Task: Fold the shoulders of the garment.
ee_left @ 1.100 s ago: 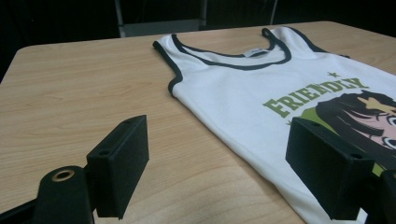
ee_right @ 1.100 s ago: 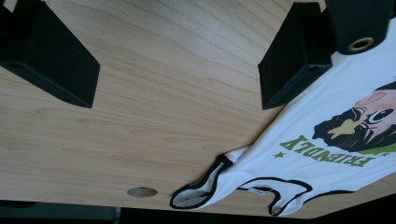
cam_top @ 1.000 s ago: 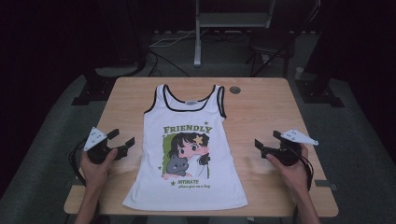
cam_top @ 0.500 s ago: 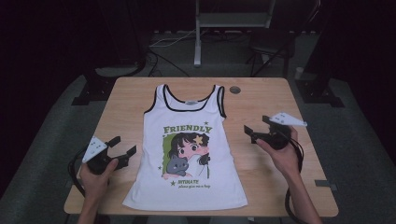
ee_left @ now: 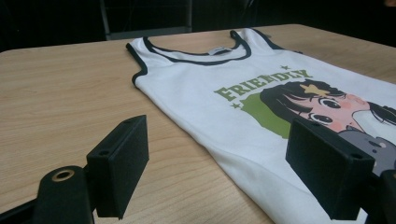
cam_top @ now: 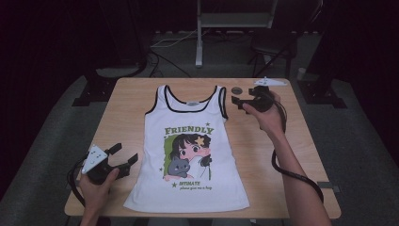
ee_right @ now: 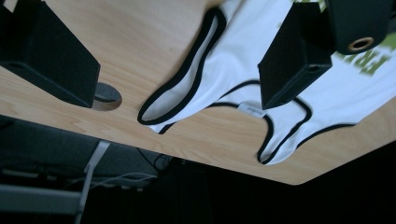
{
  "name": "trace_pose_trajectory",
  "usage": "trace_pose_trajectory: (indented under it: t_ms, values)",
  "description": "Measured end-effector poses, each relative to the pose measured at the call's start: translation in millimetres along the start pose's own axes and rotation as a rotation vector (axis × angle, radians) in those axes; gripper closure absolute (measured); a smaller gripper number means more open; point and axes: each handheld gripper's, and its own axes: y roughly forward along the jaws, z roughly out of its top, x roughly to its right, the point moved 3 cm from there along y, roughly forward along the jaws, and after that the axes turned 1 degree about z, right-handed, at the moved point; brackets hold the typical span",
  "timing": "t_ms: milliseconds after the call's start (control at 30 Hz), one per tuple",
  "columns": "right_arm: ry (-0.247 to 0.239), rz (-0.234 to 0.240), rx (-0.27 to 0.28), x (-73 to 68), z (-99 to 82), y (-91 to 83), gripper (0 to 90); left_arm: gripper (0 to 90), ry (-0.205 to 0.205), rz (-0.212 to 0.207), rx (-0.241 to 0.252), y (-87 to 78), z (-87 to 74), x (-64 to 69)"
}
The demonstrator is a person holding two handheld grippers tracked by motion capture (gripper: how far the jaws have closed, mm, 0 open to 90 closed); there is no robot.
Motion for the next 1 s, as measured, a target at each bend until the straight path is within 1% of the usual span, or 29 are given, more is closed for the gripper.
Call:
trace_pose_trajectory:
  t_ms: [133,167,233,433,467,500,700,833,1000]
  values:
    - [0.054,-0.012,-0.027,17.6,5.7,21.9,11.8,21.3,0.001,0.0,-0.001,0.3,0.1,0.6]
    - [0.06,-0.019,-0.035,21.3,6.7,26.4,11.8,21.3,0.002,-0.001,-0.001,0.3,0.0,0.7]
    - [0.07,-0.029,-0.046,27.0,8.6,33.7,12.1,21.3,0.003,0.0,-0.003,0.4,0.1,0.8]
    - [0.123,-0.027,-0.073,41.2,12.5,60.0,16.7,21.3,0.006,-0.002,-0.009,0.4,0.0,0.7]
    - [0.129,-0.027,-0.077,43.0,13.0,64.1,20.4,21.3,0.007,-0.001,-0.006,0.5,0.1,1.0]
    - [0.129,-0.028,-0.083,44.4,13.5,68.5,21.3,21.3,0.009,0.0,-0.006,0.5,0.0,1.3]
    - [0.157,-0.018,-0.14,49.2,11.9,95.6,23.9,21.3,0.017,0.0,-0.009,1.1,0.1,2.4]
    - [0.182,-0.015,-0.164,52.8,9.7,111.7,25.7,21.3,0.018,0.001,-0.009,1.0,0.1,2.4]
    - [0.213,-0.011,-0.177,56.4,10.3,124.3,26.8,21.3,0.019,-0.001,-0.01,1.0,0.1,2.4]
